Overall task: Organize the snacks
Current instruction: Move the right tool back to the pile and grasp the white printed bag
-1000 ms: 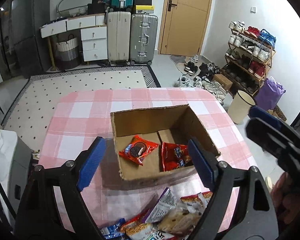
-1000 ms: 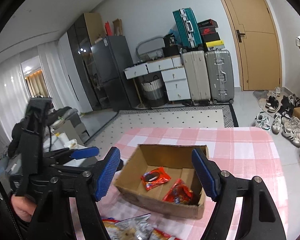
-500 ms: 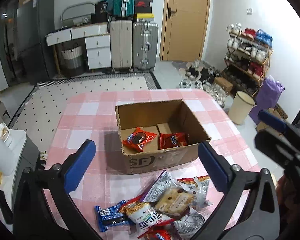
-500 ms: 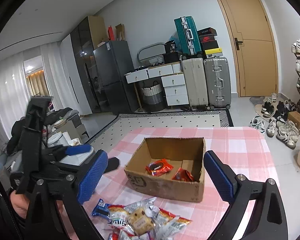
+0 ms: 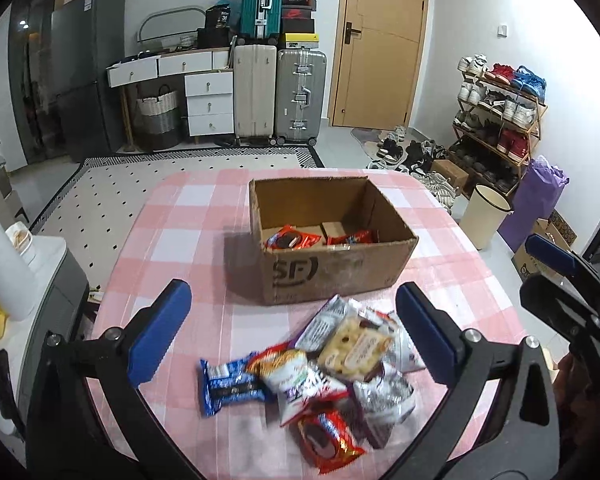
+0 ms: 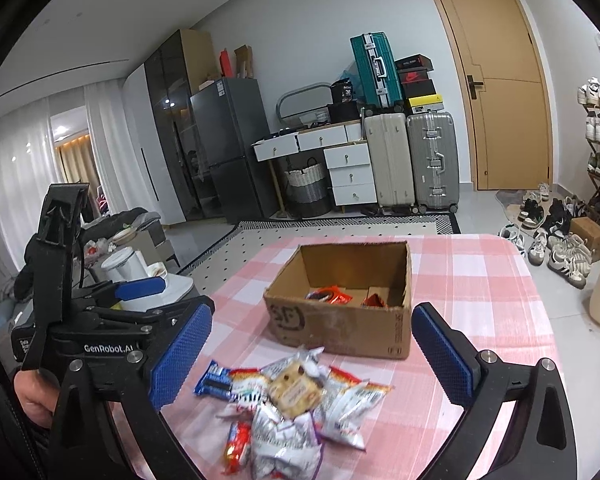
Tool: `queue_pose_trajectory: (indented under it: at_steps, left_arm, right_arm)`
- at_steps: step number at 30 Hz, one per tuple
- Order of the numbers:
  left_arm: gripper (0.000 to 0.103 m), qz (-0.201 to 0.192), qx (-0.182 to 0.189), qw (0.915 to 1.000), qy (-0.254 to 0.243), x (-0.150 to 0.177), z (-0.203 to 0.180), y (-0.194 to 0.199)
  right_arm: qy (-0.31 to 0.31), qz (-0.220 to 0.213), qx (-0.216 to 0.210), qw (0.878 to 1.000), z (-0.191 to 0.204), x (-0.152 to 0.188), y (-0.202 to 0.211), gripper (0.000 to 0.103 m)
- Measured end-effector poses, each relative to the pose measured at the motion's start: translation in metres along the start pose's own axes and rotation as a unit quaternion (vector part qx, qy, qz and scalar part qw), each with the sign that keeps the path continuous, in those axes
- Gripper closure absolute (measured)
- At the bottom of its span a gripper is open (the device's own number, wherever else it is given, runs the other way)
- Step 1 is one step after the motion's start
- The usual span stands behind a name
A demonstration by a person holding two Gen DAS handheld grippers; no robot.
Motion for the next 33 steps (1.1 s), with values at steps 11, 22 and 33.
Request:
queue_pose_trajectory:
  at_steps: [11,22,33]
  left_arm:
    - [0.001,0.011,-0.005,0.9996,0.027,0.049,0.023,0.021]
    - [0.001,0.042,0.005,0.9982,0.043,0.098,0.023,0.009]
    - [0.001,0.066,0.016,0.9965,0.049,0.123,0.019,-0.015]
  right_arm:
    - [-0.008,0.032,-0.008,0.999,0.017,0.048,0.009,0.001]
    - [-0.027,0.084,-0.025,0.996,0.022,0.112,-0.009,0.001]
    - [-0.053,0.115,-0.038,0.991,0.015,0.141,-0.035,0.001]
Point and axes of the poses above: each gripper's, at about its wrist camera, not at the fingertips, and y roughly against the way its jaws point, z to its left, x to its underside, the point moved 10 cm from there along -y, roughly the way its jaws point, and after that the axes turned 1 degree about -x, right-handed, at the moved point
